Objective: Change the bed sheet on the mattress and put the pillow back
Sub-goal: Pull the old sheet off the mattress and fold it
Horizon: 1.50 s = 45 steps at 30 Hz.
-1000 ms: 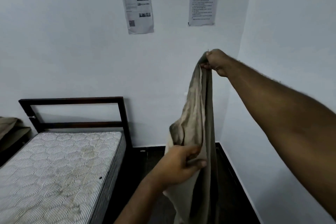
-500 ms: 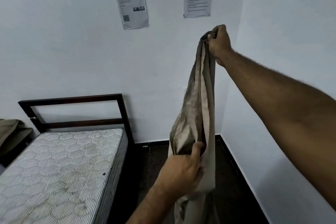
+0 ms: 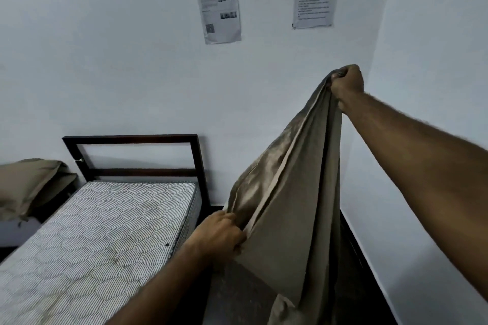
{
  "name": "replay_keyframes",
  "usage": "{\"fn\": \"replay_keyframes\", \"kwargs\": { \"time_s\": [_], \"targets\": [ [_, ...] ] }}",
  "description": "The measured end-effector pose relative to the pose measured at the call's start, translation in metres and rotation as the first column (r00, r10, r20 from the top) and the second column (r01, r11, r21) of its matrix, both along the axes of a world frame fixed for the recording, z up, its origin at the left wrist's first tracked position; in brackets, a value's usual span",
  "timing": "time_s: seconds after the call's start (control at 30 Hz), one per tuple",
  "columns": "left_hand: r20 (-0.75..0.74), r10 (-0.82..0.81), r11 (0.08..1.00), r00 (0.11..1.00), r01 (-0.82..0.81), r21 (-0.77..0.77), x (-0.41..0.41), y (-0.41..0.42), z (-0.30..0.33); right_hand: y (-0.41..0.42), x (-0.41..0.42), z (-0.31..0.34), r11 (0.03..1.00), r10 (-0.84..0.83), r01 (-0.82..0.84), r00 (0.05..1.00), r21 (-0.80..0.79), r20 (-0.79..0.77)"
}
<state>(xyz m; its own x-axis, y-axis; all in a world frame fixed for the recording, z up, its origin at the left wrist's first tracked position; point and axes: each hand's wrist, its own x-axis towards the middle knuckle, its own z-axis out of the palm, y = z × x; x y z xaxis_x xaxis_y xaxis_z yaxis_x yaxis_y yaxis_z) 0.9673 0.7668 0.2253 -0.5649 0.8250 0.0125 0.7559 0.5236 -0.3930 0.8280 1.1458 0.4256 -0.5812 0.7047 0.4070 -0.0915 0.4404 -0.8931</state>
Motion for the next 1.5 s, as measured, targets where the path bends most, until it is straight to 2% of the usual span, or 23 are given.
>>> {"fn": "replay_keyframes", "kwargs": {
  "time_s": [0.07,0.1,0.23,0.33,0.4,0.47,0.57,0.63,0.7,0.8,0.87,0.93,0.97,1.03,1.1,1.2,1.27,1.37,1.43,1.5],
  "targets": [
    [0.067,-0.044,0.982,0.997,0.055,-0.178,0.007,0.006,0.004,-0.005,-0.004,-0.007,0.999,0.029,-0.029,1.000,-0.024,0.003],
    [0.092,-0.015,0.977,0.996,0.034,-0.209,0.010,0.007,0.006,-0.006,-0.006,-0.011,0.999,0.042,-0.042,0.999,-0.035,0.005],
    [0.141,0.345,0.926,0.928,-0.312,-0.213,-0.003,-0.012,0.015,-0.009,-0.003,-0.020,0.997,0.053,-0.052,0.998,-0.051,0.022],
    [0.198,0.517,0.849,0.833,-0.470,-0.242,-0.021,-0.040,0.019,-0.007,-0.003,-0.028,0.990,0.123,-0.121,0.992,-0.070,0.019],
    [0.168,0.552,0.814,0.817,-0.485,-0.320,-0.028,-0.049,0.019,-0.011,-0.005,-0.035,0.983,0.179,-0.177,0.983,-0.049,0.038],
    [0.090,0.531,0.811,0.843,-0.474,-0.344,-0.032,-0.053,0.023,-0.017,-0.008,-0.042,0.979,0.190,-0.186,0.981,-0.083,0.040],
    [0.049,0.477,0.865,0.877,-0.459,-0.203,-0.044,-0.073,0.040,-0.013,-0.008,-0.047,0.971,0.135,-0.129,0.991,-0.204,0.016],
    [0.093,0.534,0.845,0.841,-0.527,-0.085,-0.054,-0.097,0.061,-0.003,-0.004,-0.050,0.974,0.091,-0.080,0.995,-0.213,0.045],
    [0.145,0.594,0.794,0.791,-0.606,0.052,-0.064,-0.123,0.078,0.004,0.001,-0.052,0.973,0.093,-0.082,0.995,-0.214,0.039],
    [0.084,0.663,0.691,0.744,-0.651,0.316,-0.078,-0.144,0.103,0.004,0.006,-0.047,0.970,0.107,-0.106,0.994,-0.221,-0.007],
    [0.060,0.706,0.591,0.705,-0.634,0.499,-0.090,-0.145,0.126,0.002,0.009,-0.038,0.967,0.083,-0.096,0.995,-0.235,-0.062],
    [0.067,0.733,0.503,0.677,-0.606,0.616,-0.103,-0.141,0.156,-0.001,0.014,-0.028,0.974,0.057,-0.077,0.994,-0.213,-0.096],
    [0.097,0.746,0.456,0.659,-0.612,0.646,-0.110,-0.138,0.172,-0.002,0.016,-0.024,0.983,0.096,-0.106,0.993,-0.148,-0.073],
    [0.182,0.777,0.369,0.602,-0.671,0.643,-0.120,-0.137,0.196,0.001,0.022,-0.022,0.961,0.270,-0.274,0.959,0.030,0.090],
    [0.206,0.804,0.337,0.557,-0.714,0.614,-0.124,-0.138,0.209,0.006,0.028,-0.019,0.901,0.402,-0.427,0.887,0.076,0.228],
    [0.188,0.809,0.331,0.556,-0.697,0.636,-0.131,-0.138,0.219,0.013,0.034,-0.011,0.905,0.390,-0.410,0.906,0.112,0.163],
    [0.184,0.817,0.311,0.546,-0.687,0.657,-0.136,-0.139,0.227,0.015,0.039,-0.004,0.880,0.435,-0.454,0.888,0.136,0.148],
    [0.160,0.836,0.297,0.524,-0.679,0.672,-0.140,-0.150,0.233,0.016,0.046,0.006,0.787,0.541,-0.584,0.808,0.199,0.233],
    [0.135,0.840,0.308,0.526,-0.666,0.680,-0.142,-0.159,0.232,0.015,0.050,0.009,0.736,0.527,-0.604,0.794,0.304,0.303],
    [0.158,0.842,0.290,0.516,-0.679,0.674,-0.144,-0.165,0.231,0.012,0.055,0.012,0.696,0.535,-0.630,0.775,0.343,0.337]
  ]
}}
